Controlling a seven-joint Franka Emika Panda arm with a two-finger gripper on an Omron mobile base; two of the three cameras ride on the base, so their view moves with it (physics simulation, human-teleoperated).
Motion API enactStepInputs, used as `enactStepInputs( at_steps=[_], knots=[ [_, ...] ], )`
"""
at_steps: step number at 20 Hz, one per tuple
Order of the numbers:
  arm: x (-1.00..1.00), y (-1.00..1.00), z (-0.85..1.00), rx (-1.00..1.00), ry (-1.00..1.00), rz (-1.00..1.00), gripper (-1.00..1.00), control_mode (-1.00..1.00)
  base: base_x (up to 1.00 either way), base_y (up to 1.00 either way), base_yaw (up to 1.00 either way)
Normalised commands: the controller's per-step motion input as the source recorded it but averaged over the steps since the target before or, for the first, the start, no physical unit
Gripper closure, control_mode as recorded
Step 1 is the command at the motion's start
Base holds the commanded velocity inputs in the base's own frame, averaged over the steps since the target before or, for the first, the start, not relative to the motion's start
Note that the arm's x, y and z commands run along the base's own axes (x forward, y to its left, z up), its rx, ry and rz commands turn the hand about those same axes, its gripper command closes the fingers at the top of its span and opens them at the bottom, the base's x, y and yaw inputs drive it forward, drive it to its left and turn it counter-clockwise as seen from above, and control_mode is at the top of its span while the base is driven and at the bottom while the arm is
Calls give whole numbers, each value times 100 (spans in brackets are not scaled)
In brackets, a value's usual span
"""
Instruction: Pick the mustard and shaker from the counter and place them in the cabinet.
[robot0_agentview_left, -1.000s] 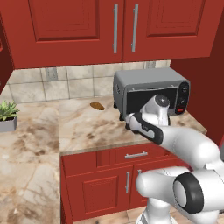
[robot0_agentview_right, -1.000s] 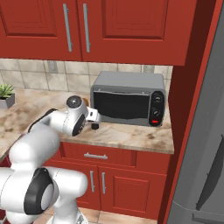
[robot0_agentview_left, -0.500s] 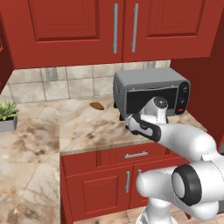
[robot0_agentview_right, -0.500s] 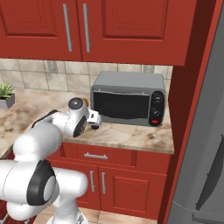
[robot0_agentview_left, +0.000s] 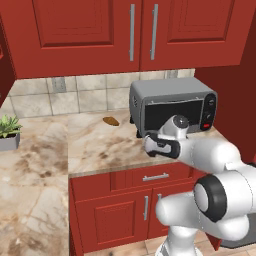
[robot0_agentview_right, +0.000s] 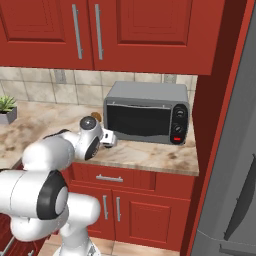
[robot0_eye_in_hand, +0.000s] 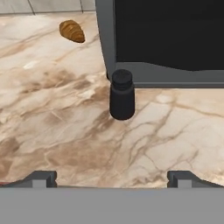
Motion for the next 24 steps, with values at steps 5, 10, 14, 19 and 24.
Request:
enactStepInputs(
  at_steps=[5, 10, 14, 19, 24],
  knots=[
    [28, 0, 0, 0, 0, 0, -100, -100, 0, 0, 0],
    [22, 0, -5, 0, 0, 0, -100, -100, 0, 0, 0],
    [23, 0, -9, 0, 0, 0, -100, -100, 0, 0, 0],
    [27, 0, -12, 0, 0, 0, -100, -100, 0, 0, 0],
    [32, 0, -16, 0, 0, 0, -100, -100, 0, 0, 0]
  ],
)
